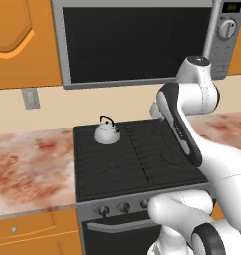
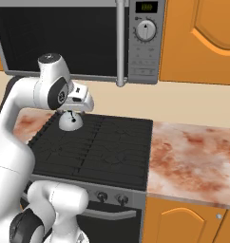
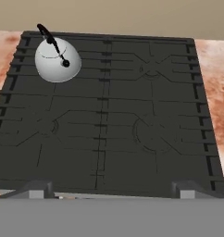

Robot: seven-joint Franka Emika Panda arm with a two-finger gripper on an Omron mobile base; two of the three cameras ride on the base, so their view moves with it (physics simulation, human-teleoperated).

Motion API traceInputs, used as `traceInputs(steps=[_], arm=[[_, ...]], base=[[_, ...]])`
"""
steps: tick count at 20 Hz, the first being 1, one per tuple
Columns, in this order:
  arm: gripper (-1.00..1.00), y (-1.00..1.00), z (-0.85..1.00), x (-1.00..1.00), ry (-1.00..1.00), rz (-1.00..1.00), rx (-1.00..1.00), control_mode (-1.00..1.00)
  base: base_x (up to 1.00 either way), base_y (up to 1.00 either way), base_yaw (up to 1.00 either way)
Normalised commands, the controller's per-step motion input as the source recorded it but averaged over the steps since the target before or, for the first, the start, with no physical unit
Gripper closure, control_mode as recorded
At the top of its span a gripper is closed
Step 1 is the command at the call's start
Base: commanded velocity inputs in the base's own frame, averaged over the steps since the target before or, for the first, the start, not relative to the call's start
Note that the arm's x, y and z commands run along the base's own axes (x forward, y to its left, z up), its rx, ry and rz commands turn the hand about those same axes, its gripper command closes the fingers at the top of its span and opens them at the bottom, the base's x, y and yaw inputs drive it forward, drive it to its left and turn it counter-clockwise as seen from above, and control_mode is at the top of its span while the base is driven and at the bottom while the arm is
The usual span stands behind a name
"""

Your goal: The kettle is done boiling. Turn off the stove, then wait for 300 timesteps before moving the kettle to the dining table.

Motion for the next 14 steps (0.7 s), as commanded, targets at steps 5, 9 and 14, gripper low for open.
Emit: traceInputs(steps=[5, 9, 14], arm=[[-1.00, 0.05, -0.01, -0.05, 0.00, 0.00, -0.01, -1.00], [-1.00, 0.14, -0.03, -0.01, 0.01, 0.00, -0.02, -1.00], [-1.00, 0.21, -0.05, 0.00, 0.02, 0.00, -0.02, -1.00]], base=[[0.00, 0.00, 0.00], [0.00, 0.00, 0.00], [0.00, 0.00, 0.00]])
